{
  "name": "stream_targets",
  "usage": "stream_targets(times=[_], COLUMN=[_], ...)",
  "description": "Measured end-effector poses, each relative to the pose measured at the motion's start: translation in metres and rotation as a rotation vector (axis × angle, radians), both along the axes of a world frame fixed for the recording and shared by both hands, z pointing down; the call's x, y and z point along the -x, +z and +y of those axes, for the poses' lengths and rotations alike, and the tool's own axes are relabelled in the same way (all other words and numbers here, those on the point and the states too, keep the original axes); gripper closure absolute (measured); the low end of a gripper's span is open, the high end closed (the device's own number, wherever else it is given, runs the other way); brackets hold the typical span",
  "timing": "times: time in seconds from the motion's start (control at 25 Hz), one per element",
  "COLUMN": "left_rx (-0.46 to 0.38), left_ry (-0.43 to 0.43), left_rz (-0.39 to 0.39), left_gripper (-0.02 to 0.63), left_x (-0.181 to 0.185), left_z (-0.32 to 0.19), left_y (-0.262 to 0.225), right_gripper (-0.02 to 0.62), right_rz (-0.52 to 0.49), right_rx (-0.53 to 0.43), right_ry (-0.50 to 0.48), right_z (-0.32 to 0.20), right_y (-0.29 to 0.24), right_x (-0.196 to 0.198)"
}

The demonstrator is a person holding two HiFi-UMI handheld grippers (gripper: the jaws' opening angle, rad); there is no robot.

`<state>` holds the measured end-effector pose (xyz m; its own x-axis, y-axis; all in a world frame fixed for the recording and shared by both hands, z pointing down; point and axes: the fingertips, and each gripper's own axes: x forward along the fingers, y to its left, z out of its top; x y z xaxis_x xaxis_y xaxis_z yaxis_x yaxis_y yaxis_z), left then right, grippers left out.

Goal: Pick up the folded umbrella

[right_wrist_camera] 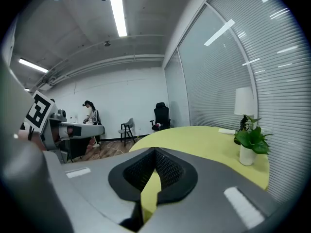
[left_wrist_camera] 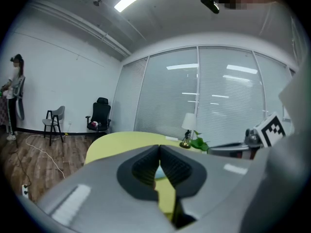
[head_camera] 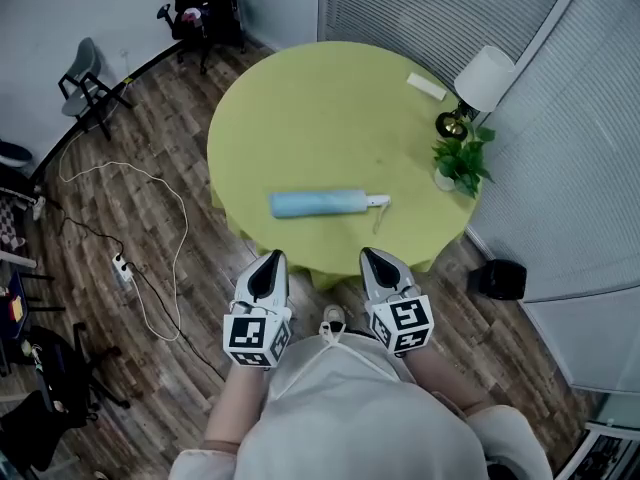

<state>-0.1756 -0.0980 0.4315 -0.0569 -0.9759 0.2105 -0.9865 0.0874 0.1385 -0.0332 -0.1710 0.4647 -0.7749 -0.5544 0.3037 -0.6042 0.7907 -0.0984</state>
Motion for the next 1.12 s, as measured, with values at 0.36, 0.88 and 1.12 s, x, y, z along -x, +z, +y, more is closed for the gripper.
stream_targets(times=[0.36,0.88,1.12], left_rx=[0.113,0.276,0.423], left_ry=[0.073,0.288,0.576], left_rz=[-0.043,-0.104,-0.177], left_gripper=[0.6,0.598,0.463], left_x=[-0.025,0.003,0.005], left_z=[-0.076,-0.157,-0.185], left_y=[0.028,0.085,0.121], right_gripper=[0.595,0.595,0.595], right_rz=[-0.007,0.055,0.089], right_rx=[0.067,0.139,0.18], right_ry=[0.014,0.101,0.169], right_z=[-0.075,-0.116,-0.132], right_y=[0.022,0.049,0.064], right_x=[-0.017,0.018,0.038])
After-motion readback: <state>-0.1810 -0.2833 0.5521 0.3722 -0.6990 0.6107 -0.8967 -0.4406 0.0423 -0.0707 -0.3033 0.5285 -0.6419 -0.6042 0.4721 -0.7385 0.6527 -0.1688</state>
